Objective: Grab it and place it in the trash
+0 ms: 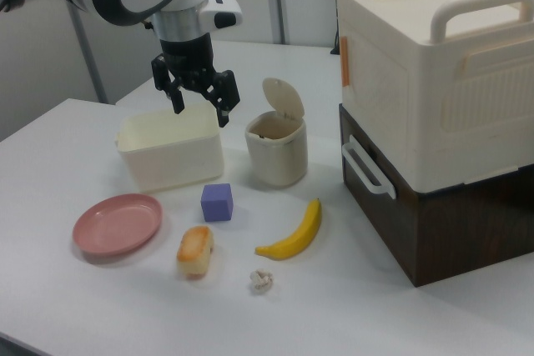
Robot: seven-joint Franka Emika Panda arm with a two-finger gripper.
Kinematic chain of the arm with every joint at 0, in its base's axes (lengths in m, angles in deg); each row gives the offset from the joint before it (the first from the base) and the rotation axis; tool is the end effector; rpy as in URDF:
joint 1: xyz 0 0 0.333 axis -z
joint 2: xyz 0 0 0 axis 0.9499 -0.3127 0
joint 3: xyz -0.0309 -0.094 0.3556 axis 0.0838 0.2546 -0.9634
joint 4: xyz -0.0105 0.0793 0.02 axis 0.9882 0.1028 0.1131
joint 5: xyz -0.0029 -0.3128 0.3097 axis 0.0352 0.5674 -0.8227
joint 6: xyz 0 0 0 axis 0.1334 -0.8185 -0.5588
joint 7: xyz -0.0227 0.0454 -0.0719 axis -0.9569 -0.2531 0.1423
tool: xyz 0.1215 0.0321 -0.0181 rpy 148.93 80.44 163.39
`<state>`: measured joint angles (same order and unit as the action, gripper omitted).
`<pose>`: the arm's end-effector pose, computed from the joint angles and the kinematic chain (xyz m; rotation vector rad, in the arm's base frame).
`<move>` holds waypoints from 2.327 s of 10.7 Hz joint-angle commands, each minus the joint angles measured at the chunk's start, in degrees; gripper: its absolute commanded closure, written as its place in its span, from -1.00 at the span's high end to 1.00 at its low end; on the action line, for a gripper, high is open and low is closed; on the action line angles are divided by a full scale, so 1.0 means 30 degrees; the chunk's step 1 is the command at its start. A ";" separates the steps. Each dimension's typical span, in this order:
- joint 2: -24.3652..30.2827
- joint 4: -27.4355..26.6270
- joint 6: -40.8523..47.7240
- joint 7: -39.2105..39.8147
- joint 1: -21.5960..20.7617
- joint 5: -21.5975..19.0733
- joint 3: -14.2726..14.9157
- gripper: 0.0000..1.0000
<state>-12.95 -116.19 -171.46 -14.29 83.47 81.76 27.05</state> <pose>0.5871 -0.1297 0.6424 -3.0328 -0.0147 -0.1754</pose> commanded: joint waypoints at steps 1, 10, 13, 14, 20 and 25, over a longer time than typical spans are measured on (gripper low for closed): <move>-0.0042 0.0636 0.0189 -0.0147 -0.0294 0.0454 0.0271 1.00; -0.0163 0.0673 0.1039 0.1584 -0.0177 0.1157 0.0272 1.00; 0.0013 0.0703 0.2007 0.3076 -0.0119 0.1161 0.0417 1.00; 0.0042 0.0703 0.2009 0.3137 -0.0090 0.1073 0.0679 1.00; -0.0104 0.0703 0.1657 -0.1136 -0.0353 0.0897 0.0536 1.00; -0.0075 0.0644 0.0895 -0.1257 -0.0441 0.0954 0.0506 1.00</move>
<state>-13.40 -114.33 -168.15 -16.52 83.30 84.53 28.14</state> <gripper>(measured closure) 0.000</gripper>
